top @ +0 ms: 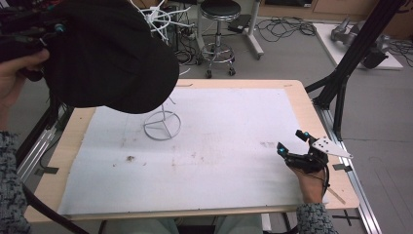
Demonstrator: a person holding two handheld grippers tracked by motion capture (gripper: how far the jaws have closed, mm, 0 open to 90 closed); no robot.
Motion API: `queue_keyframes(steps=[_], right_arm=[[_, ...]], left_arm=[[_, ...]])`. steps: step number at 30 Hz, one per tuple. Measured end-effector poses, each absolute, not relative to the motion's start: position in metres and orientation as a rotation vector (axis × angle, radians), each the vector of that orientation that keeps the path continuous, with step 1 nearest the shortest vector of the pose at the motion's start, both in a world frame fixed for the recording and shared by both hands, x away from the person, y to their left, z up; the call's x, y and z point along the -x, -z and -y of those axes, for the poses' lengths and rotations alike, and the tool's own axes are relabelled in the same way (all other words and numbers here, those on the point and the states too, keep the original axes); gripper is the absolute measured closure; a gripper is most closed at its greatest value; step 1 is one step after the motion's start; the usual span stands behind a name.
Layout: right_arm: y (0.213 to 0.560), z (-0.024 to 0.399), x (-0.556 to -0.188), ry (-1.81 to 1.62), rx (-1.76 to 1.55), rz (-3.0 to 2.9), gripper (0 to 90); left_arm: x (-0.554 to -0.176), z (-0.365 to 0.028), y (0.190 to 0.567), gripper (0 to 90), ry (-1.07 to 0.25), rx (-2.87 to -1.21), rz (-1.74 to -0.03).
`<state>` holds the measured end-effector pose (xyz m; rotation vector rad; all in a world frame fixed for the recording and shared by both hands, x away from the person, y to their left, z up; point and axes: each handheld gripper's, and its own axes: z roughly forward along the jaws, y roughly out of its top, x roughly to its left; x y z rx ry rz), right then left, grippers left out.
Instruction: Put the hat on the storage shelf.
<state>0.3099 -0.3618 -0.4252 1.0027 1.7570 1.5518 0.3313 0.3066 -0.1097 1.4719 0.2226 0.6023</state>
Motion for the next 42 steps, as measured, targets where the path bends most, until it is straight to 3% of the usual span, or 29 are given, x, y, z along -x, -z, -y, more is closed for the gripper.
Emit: queue_keyframes(steps=[5,21,42], right_arm=[[0.425,0.362,-0.31,-1.552,-1.008,-1.756,6.3],[0.426,0.361,-0.311,-1.546,-1.001,-1.775,6.3],[0.427,0.361,-0.311,-1.545,-1.005,-1.775,6.3]], left_arm=[[-0.335,-0.308,0.127,63.8,-0.593,-1.483,-0.26],[-0.341,-0.304,0.175,62.3,-0.617,-1.588,-0.433],[-0.337,-0.306,0.197,49.3,-0.626,-1.629,-0.484]])
